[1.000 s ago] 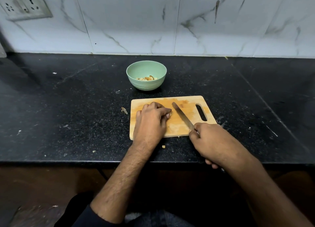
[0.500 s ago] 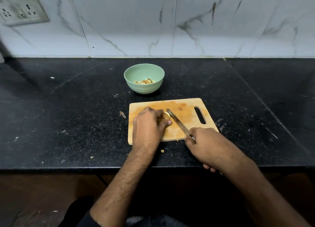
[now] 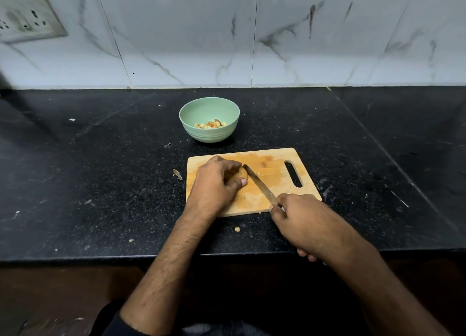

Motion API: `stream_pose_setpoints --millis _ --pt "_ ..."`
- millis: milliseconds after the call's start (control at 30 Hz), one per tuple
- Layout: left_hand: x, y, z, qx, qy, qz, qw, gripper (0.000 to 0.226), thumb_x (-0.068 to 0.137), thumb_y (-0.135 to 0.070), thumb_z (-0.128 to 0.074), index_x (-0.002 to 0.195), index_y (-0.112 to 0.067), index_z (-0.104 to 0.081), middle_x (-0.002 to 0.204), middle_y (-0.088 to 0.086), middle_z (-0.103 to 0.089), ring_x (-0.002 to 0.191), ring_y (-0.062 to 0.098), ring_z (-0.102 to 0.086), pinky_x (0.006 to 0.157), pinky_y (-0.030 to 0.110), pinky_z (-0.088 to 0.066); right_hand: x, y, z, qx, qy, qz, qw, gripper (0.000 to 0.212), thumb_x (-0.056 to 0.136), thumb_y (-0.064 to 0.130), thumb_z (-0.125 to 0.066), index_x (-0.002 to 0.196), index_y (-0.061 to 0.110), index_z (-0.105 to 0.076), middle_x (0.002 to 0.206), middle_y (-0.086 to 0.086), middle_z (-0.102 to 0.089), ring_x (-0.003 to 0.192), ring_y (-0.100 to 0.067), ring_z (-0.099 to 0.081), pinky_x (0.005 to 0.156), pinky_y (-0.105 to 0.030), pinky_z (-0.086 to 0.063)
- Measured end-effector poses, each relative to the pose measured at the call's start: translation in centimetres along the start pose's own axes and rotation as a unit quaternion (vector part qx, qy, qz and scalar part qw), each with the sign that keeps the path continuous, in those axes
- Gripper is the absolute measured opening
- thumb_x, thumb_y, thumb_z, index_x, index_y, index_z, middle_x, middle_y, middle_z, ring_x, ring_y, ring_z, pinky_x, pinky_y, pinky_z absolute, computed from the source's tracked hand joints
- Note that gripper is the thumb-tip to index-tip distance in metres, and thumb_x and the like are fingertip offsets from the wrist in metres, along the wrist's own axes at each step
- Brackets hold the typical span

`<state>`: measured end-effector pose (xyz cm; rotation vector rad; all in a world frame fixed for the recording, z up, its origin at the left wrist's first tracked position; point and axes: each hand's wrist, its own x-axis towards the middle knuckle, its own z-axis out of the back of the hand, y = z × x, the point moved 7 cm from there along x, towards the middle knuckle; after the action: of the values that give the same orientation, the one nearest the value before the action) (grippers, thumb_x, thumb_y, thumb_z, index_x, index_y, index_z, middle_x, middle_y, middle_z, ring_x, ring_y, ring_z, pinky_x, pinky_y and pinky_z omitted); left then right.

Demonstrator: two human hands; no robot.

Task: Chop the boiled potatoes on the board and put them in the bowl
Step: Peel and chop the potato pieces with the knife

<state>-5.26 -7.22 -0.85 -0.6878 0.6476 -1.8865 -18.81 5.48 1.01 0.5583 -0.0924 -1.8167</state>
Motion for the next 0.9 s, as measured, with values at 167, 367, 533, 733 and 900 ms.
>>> stream_pose_setpoints --millis 167,367,533,733,900 --pt "0.2 0.8 0.2 -0.046 0.030 0.009 0.998 0.066 0.076 -0.028 -0.087 0.136 -0.028 -0.060 0.105 -0.013 -0.065 0.090 0.002 -0.058 0.079 0.006 -0.040 -0.4 0.4 0.6 0.045 -0.042 -0.011 0.998 0.029 0.107 0.035 -0.031 0.111 0.016 -0.052 0.073 -0.005 -0.065 0.038 -0.014 -0.061 0.033 -0.018 -0.041" --pt "0.3 1.1 0.2 -0.064 0.019 0.019 0.998 0.055 0.076 -0.017 -0.087 0.127 -0.025 -0.068 0.090 -0.013 -0.070 0.072 -0.005 -0.060 0.073 0.003 -0.045 -0.7 1.3 -0.7 0.081 -0.017 -0.029 0.996 0.031 0.107 0.033 -0.031 0.106 0.010 -0.051 0.075 -0.010 -0.068 0.042 -0.020 -0.066 0.038 -0.028 -0.052" --pt "0.1 0.5 0.0 -0.086 -0.004 0.022 0.996 0.048 0.077 -0.011 -0.086 0.122 -0.018 -0.070 0.077 -0.014 -0.073 0.068 -0.011 -0.062 0.073 0.001 -0.045 -0.8 2.4 -2.4 0.081 -0.002 -0.009 0.997 0.027 0.106 0.032 -0.035 0.104 0.010 -0.050 0.076 -0.007 -0.069 0.038 -0.013 -0.061 0.037 -0.025 -0.046" --pt "-0.4 0.3 -0.4 -0.094 -0.045 0.045 0.994 0.040 0.076 -0.013 -0.086 0.114 -0.017 -0.073 0.067 -0.018 -0.070 0.068 -0.014 -0.063 0.075 0.004 -0.046 -0.4 3.3 -3.3 0.050 -0.016 -0.003 0.999 0.028 0.105 0.033 -0.039 0.109 0.009 -0.051 0.089 -0.009 -0.068 0.077 -0.026 -0.069 0.065 -0.033 -0.057" --pt "-0.7 0.0 -0.3 -0.086 -0.064 0.063 0.992 0.045 0.078 -0.018 -0.086 0.120 -0.019 -0.071 0.074 -0.015 -0.073 0.081 -0.002 -0.069 0.089 0.028 -0.055 -0.6 3.9 -3.2 0.032 -0.035 -0.010 0.999 0.027 0.105 0.033 -0.040 0.111 0.009 -0.049 0.092 -0.005 -0.062 0.086 -0.026 -0.066 0.064 -0.030 -0.047"
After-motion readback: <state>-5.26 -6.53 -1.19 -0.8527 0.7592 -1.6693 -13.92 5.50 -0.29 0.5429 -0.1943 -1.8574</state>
